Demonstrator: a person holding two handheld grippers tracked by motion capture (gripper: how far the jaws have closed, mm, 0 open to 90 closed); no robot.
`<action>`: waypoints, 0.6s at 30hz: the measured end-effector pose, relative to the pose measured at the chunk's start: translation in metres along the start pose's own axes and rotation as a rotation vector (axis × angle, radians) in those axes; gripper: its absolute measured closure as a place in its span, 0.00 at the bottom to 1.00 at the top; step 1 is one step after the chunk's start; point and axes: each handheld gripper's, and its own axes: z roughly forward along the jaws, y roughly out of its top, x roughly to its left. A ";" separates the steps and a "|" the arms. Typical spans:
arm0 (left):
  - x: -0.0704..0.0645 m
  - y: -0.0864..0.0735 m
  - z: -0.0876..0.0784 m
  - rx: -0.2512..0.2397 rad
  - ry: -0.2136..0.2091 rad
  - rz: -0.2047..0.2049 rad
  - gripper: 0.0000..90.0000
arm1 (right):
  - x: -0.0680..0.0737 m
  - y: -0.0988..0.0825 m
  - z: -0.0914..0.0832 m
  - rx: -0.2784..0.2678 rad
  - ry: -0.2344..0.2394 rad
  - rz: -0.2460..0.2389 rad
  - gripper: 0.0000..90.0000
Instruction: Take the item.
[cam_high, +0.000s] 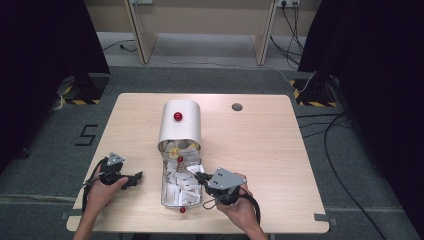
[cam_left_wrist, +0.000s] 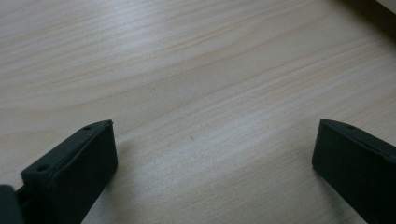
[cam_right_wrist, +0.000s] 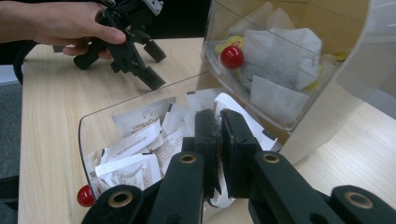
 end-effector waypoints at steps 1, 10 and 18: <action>0.000 0.000 0.000 0.000 0.000 0.000 0.00 | 0.000 0.000 0.000 -0.001 -0.002 0.000 0.96; 0.000 0.000 0.000 0.000 0.000 0.000 0.00 | -0.004 -0.001 -0.006 -0.003 -0.017 0.002 0.96; 0.000 0.000 0.000 0.000 0.000 0.000 0.00 | -0.012 -0.002 -0.014 -0.011 -0.047 0.013 0.96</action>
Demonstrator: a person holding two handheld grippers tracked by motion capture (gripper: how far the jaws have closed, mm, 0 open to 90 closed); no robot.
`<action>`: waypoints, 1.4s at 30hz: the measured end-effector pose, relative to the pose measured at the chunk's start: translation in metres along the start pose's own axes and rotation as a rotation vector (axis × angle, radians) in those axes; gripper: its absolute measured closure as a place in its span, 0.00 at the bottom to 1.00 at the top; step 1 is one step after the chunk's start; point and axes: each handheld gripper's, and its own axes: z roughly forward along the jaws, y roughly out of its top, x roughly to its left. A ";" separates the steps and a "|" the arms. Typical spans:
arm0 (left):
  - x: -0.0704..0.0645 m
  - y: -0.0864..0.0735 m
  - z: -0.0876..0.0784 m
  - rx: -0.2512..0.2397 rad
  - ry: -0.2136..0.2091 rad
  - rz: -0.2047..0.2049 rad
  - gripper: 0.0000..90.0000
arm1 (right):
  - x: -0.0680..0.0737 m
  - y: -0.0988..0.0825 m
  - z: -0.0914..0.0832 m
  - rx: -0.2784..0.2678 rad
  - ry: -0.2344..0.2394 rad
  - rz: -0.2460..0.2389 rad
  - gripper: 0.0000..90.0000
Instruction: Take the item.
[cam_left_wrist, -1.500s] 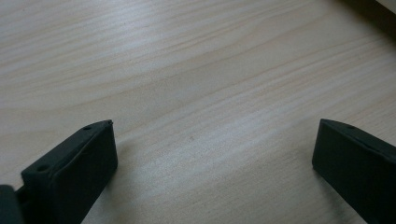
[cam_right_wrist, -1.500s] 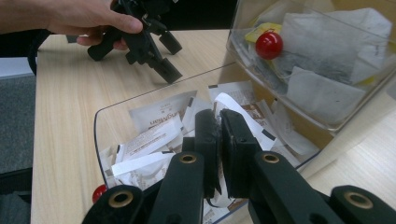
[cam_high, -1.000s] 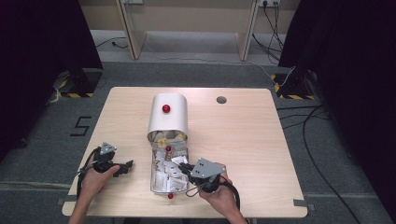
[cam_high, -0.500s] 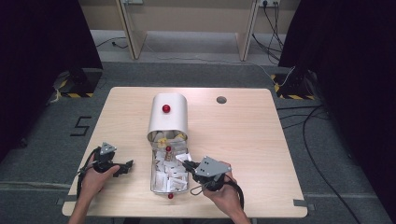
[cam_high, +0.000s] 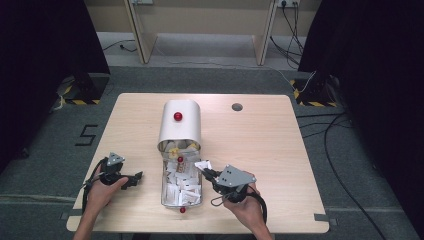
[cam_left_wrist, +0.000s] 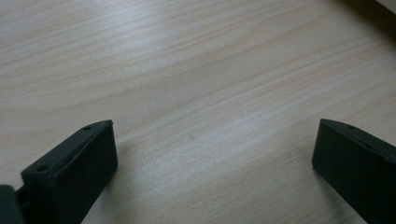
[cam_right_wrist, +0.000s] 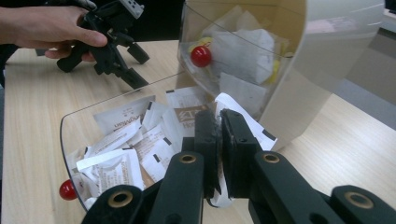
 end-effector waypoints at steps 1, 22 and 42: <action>0.000 0.000 0.000 0.000 0.000 0.000 0.00 | -0.001 0.000 -0.001 -0.001 -0.004 0.004 0.96; 0.000 0.000 0.000 0.003 0.000 0.003 0.00 | -0.023 -0.004 -0.018 -0.012 -0.075 0.031 0.95; 0.000 0.000 0.000 0.003 0.000 0.003 0.00 | -0.047 -0.018 -0.029 0.000 -0.145 0.073 0.95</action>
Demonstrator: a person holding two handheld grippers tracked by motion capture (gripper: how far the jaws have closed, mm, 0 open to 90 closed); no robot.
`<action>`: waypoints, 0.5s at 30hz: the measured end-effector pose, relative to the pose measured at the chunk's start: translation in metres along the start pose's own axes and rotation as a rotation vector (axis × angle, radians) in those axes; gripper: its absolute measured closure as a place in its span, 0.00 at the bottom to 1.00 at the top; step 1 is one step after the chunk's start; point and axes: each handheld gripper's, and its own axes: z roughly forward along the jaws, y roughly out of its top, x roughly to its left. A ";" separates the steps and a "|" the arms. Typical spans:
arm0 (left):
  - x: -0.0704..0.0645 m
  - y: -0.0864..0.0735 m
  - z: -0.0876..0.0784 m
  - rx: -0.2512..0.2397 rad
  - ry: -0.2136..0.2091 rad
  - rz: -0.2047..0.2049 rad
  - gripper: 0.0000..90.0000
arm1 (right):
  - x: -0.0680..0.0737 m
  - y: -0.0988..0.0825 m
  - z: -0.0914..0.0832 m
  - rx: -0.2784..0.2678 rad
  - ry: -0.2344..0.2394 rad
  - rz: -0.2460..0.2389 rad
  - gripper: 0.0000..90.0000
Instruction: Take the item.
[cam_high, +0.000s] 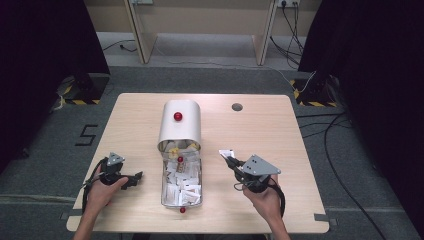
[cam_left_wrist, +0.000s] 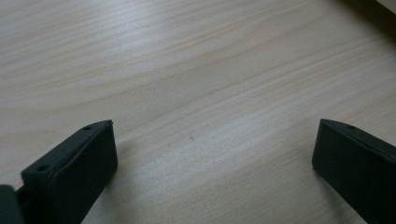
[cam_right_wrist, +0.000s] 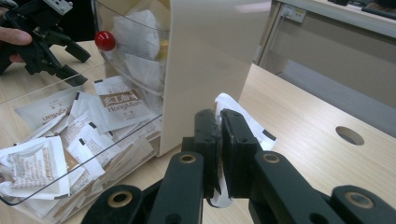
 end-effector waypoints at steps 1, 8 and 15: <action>0.000 0.000 0.000 0.000 0.000 0.001 0.00 | -0.001 -0.001 0.000 0.002 0.000 0.004 0.95; 0.000 0.000 0.000 0.000 0.000 0.000 0.00 | -0.008 -0.005 0.000 0.010 -0.018 0.017 0.95; 0.000 0.000 0.000 0.000 0.000 0.000 0.00 | -0.016 -0.010 -0.002 0.020 -0.039 0.040 0.95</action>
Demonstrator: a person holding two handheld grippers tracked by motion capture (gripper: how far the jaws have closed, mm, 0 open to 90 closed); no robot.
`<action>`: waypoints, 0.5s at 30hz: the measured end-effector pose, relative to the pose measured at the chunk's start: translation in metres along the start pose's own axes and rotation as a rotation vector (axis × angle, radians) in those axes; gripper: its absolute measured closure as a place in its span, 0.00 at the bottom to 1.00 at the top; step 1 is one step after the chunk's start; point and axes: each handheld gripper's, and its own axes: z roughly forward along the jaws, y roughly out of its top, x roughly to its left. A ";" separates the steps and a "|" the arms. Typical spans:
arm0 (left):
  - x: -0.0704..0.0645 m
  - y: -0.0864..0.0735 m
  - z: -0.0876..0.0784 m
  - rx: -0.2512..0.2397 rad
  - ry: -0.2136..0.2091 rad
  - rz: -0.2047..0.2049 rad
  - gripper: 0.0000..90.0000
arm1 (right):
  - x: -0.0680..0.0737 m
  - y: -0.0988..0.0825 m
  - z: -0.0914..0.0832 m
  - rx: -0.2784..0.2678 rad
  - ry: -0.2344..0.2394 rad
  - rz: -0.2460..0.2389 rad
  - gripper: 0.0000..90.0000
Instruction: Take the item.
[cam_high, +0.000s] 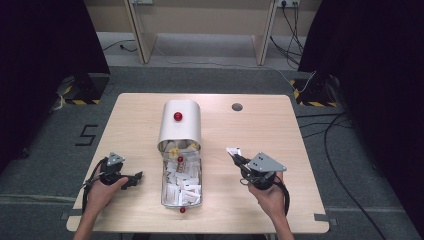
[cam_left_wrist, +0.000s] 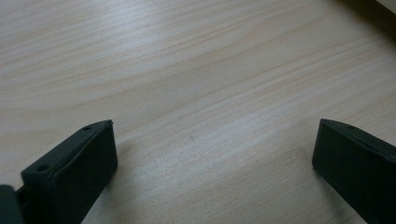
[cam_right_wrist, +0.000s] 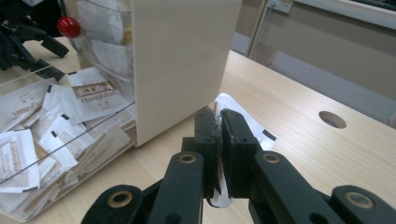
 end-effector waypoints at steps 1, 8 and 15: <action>0.000 0.000 0.000 0.000 0.000 0.000 0.00 | -0.001 -0.001 0.000 0.001 -0.002 0.002 0.95; 0.000 0.000 0.000 0.000 0.000 0.000 0.00 | -0.010 -0.007 0.000 0.012 -0.023 0.024 0.95; 0.000 0.000 0.000 0.000 0.000 0.000 0.00 | -0.014 -0.009 -0.001 0.015 -0.032 0.033 0.95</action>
